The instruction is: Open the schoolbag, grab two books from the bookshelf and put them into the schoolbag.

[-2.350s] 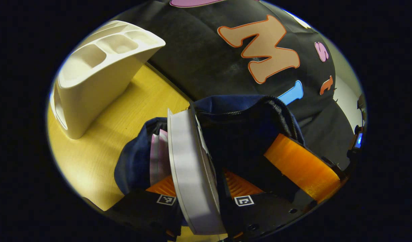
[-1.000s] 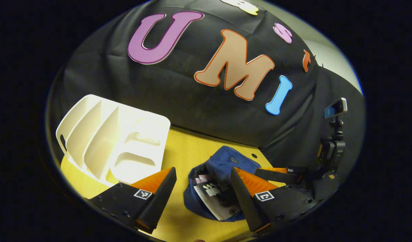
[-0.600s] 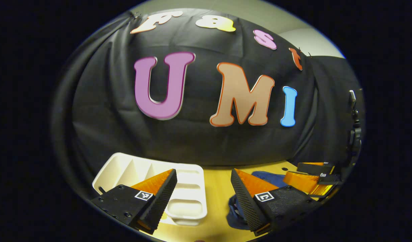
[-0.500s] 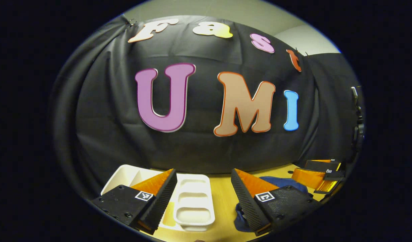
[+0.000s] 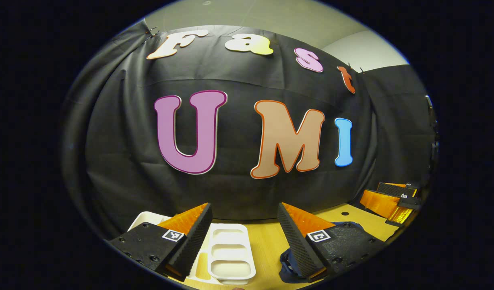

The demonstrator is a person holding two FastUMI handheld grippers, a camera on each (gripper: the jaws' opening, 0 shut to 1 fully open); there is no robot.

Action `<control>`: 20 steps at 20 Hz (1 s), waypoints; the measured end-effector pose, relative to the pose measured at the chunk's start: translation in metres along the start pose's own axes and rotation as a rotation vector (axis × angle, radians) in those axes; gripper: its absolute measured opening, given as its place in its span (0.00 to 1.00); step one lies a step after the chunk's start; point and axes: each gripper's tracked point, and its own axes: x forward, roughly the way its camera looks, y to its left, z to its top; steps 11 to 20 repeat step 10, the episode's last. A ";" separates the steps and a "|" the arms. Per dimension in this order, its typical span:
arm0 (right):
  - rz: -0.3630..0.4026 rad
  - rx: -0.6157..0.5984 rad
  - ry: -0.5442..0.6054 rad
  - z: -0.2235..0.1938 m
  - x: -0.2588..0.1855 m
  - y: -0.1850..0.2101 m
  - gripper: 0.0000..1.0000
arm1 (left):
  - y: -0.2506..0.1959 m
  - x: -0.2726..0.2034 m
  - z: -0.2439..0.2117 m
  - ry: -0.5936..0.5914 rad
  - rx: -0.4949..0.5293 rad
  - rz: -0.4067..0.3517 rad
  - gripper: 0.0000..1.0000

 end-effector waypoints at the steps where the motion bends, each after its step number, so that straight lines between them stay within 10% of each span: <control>1: -0.004 -0.002 -0.005 0.002 -0.001 -0.001 1.00 | -0.001 -0.002 0.000 -0.001 -0.001 -0.004 0.95; 20: -0.022 -0.017 -0.038 0.017 -0.014 -0.006 1.00 | -0.016 -0.007 0.018 -0.038 -0.007 -0.036 0.95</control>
